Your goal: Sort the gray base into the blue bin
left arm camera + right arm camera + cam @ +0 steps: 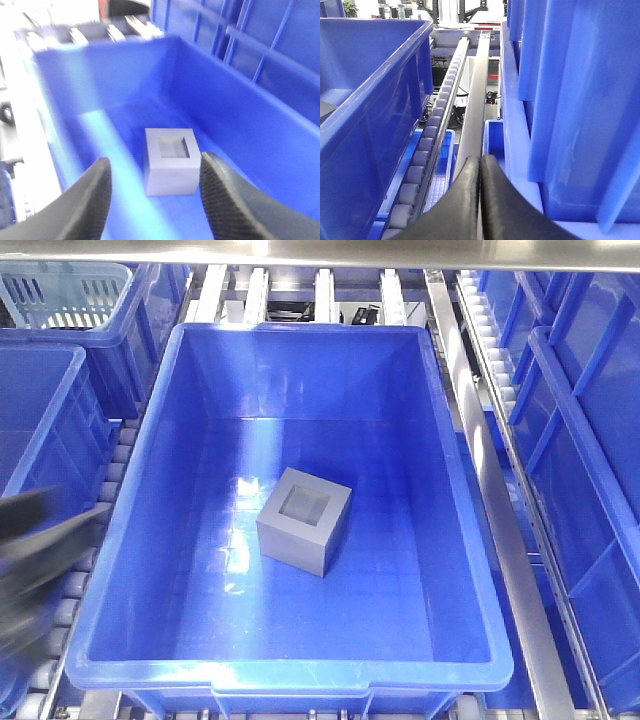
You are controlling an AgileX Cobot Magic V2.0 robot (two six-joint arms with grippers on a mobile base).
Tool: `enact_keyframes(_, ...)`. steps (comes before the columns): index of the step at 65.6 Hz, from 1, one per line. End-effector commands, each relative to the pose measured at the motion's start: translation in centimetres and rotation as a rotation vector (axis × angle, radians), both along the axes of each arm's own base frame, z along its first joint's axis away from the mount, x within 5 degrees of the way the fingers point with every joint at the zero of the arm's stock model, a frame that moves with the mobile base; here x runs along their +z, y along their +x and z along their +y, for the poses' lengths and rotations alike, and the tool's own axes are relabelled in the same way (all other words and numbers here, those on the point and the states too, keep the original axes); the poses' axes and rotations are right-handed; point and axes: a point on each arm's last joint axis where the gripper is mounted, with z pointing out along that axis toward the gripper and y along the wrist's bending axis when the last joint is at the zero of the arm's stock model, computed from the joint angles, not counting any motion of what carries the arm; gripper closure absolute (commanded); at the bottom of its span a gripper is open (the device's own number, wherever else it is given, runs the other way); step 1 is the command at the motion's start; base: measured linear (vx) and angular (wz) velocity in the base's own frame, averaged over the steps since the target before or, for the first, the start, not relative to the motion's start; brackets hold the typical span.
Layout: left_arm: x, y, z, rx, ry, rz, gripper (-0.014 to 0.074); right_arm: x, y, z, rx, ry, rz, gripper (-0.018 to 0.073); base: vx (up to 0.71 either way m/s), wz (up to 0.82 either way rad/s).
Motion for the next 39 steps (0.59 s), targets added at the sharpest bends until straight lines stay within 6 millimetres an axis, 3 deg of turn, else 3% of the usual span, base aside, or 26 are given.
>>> enact_keyframes(1, 1.4, -1.9, 1.0, -0.008, -0.067, -0.093, 0.0208, 0.2, 0.0, 0.0, 0.001, -0.011, -0.07, 0.0568, 0.0, 0.0)
enact_keyframes(16, -0.1, -5.5, 3.3, 0.0, -0.103, -0.148, 0.0209, 0.2, 0.0, 0.0, 0.001, -0.011, -0.07, 0.0568, 0.0, 0.0)
enact_keyframes(27, -1.3, -6.2, 3.8, 0.004, -0.1, -0.144, 0.022, 0.2, 0.0, 0.0, 0.001, -0.011, -0.07, 0.0568, 0.0, 0.0)
enact_keyframes(39, -1.7, -6.2, 3.8, 0.004, -0.095, -0.141, 0.0361, 0.2, 0.0, 0.0, 0.001, -0.011, -0.07, 0.0568, 0.0, 0.0)
